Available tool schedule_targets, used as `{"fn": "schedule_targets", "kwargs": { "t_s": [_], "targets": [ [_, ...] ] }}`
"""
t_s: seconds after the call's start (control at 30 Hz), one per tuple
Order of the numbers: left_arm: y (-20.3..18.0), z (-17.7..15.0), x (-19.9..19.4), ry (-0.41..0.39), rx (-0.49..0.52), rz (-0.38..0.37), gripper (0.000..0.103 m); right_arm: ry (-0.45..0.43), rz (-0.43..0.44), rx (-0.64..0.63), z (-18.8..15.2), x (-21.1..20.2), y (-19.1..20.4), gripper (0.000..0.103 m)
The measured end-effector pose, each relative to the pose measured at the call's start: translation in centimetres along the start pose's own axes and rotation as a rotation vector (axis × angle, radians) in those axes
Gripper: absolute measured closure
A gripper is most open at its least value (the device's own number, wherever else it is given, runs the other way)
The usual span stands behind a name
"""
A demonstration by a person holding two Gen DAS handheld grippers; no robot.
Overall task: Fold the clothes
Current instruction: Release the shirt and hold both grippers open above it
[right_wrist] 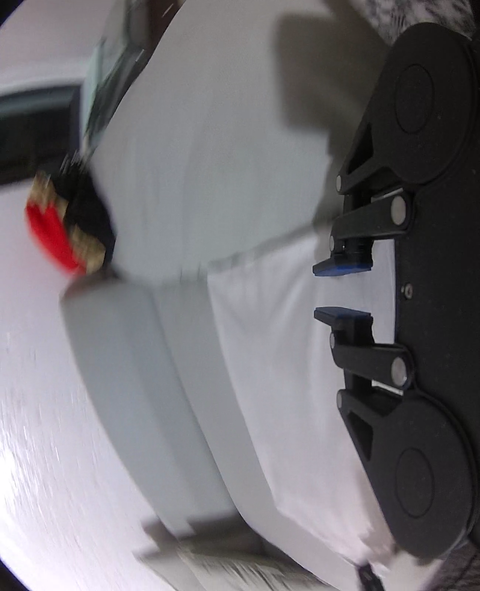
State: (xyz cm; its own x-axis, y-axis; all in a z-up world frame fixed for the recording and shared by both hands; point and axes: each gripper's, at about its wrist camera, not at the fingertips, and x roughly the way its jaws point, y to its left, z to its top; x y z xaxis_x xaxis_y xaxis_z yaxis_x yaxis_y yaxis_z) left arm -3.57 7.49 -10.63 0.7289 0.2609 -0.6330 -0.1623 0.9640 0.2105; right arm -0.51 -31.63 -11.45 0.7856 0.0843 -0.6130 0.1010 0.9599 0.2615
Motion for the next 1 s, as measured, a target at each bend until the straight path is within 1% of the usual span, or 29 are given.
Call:
{"fn": "schedule_targets", "kwargs": {
  "t_s": [0.1, 0.13, 0.2, 0.3, 0.37, 0.47, 0.53, 0.57, 0.6, 0.67, 0.73, 0.8, 0.83, 0.9, 0.97, 1.0],
  "targets": [
    [-1.3, 0.0, -0.2, -0.013, 0.02, -0.015, 0.06, -0.007, 0.056, -0.083, 0.6, 0.8, 1.8, 0.084],
    [-1.4, 0.1, -0.1, -0.012, 0.019, -0.021, 0.06, -0.01, 0.066, -0.1, 0.2, 0.2, 2.2, 0.084],
    [-1.6, 0.1, 0.1, -0.011, 0.016, -0.032, 0.06, -0.01, 0.085, -0.112, 0.2, 0.5, 2.8, 0.084],
    [-1.8, 0.4, 0.6, -0.008, 0.006, -0.045, 0.06, -0.007, 0.096, -0.093, 0.3, 0.9, 3.2, 0.083],
    [-2.0, 0.6, 1.1, 0.001, -0.005, -0.074, 0.06, -0.007, 0.099, -0.073, 0.0, 0.8, 3.5, 0.083],
    [-2.5, 0.8, 2.0, 0.01, 0.002, -0.096, 0.059, -0.006, 0.109, -0.047, -0.3, 1.0, 3.8, 0.083],
    [-3.2, 0.7, 2.9, 0.045, 0.035, -0.084, 0.059, 0.006, 0.113, -0.043, -0.4, 1.5, 3.7, 0.083],
    [-3.4, 0.4, 3.3, 0.073, 0.049, -0.081, 0.058, 0.031, 0.103, -0.044, -0.5, 2.1, 3.7, 0.083],
    [-3.4, 0.2, 3.2, 0.08, 0.065, -0.072, 0.058, 0.056, 0.093, -0.045, -0.7, 2.6, 3.6, 0.083],
    [-3.5, -0.1, 2.6, 0.08, 0.101, -0.049, 0.058, 0.067, 0.087, -0.061, -0.9, 2.7, 3.4, 0.083],
    [-3.1, -0.6, 1.8, 0.08, 0.121, -0.055, 0.058, 0.086, 0.076, -0.086, -1.1, 1.8, 3.3, 0.083],
    [-2.5, -1.1, 0.8, 0.074, 0.14, -0.069, 0.058, 0.103, 0.087, -0.09, -1.6, 0.5, 2.8, 0.083],
    [-2.2, -1.4, 0.3, 0.066, 0.15, -0.078, 0.058, 0.109, 0.097, -0.079, -1.7, -0.2, 2.4, 0.083],
    [-1.5, -1.9, -0.8, 0.049, 0.153, -0.105, 0.058, 0.139, 0.107, -0.011, -2.0, -1.5, 1.2, 0.082],
    [-0.6, -2.0, -1.7, 0.016, 0.108, -0.16, 0.058, 0.144, 0.137, 0.104, -2.6, -2.8, -0.6, 0.081],
    [-0.1, -2.0, -2.2, -0.002, 0.083, -0.188, 0.058, 0.138, 0.155, 0.165, -3.0, -3.5, -1.5, 0.076]
  ]
}}
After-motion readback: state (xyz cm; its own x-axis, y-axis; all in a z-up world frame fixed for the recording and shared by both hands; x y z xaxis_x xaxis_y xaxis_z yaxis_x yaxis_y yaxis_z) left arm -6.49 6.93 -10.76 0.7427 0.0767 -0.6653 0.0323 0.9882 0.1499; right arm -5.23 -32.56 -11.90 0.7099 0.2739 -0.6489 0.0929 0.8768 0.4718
